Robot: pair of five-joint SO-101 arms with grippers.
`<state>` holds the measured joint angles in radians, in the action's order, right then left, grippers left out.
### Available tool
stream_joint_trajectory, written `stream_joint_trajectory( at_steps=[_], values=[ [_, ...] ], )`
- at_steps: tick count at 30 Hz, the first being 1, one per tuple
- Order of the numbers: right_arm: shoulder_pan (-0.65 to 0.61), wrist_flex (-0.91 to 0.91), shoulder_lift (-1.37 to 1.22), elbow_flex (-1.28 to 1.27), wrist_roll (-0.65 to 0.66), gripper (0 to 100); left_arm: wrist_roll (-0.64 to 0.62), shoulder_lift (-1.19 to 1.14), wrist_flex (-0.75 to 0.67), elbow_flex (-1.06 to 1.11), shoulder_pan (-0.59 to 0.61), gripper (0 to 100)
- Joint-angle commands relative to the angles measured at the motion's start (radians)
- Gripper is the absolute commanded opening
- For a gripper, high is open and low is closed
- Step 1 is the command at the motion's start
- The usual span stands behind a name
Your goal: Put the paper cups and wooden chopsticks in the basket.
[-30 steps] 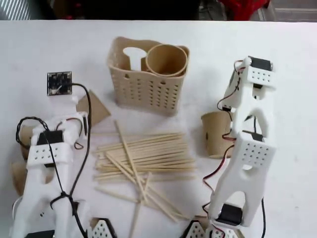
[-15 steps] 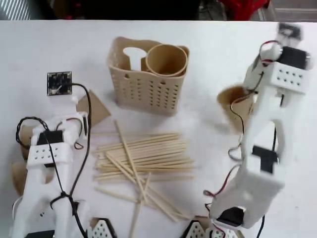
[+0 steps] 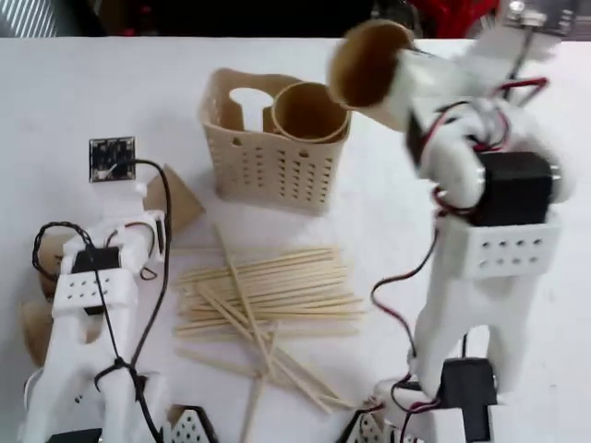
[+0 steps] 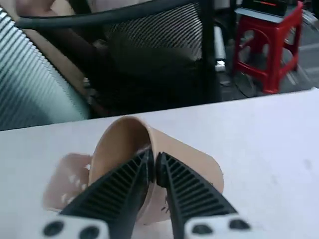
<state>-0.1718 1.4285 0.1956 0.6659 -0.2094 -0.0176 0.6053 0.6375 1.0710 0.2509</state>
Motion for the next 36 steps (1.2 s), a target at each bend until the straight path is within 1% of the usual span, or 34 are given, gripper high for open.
stream_joint_trajectory(
  at_steps=[1,5,8,12,18,26,28,33,35,36],
  values=[
    [-0.110,-0.079,0.033,0.037,-0.074,1.5,-0.009,0.036,-0.021,-0.005,-0.004,16],
    [-0.206,-0.143,0.031,0.032,-0.083,1.6,-0.009,0.036,-0.021,-0.005,-0.004,16],
    [-0.229,-0.191,0.010,0.031,-0.083,1.7,-0.009,0.036,-0.021,-0.005,-0.002,16],
    [-0.219,-0.259,-0.111,0.032,-0.083,1.7,-0.009,0.036,-0.021,-0.005,-0.002,16],
    [-0.211,-0.266,-0.268,0.040,-0.087,1.7,-0.009,0.036,-0.021,-0.005,-0.005,16],
    [-0.157,-0.252,-0.321,0.032,-0.083,2.8,-0.009,0.036,-0.021,-0.005,-0.005,16],
    [-0.136,-0.226,-0.323,0.032,-0.084,8.6,-0.009,0.036,-0.021,-0.005,-0.005,16],
    [-0.113,-0.182,-0.315,0.032,-0.091,30.9,-0.009,0.036,-0.021,-0.005,-0.007,16],
    [-0.108,-0.177,-0.314,0.035,-0.083,36.2,-0.009,0.036,-0.021,-0.005,-0.007,16],
    [-0.099,-0.156,-0.314,0.040,-0.083,37.0,-0.009,0.036,-0.021,-0.005,-0.007,16]
  ],
)
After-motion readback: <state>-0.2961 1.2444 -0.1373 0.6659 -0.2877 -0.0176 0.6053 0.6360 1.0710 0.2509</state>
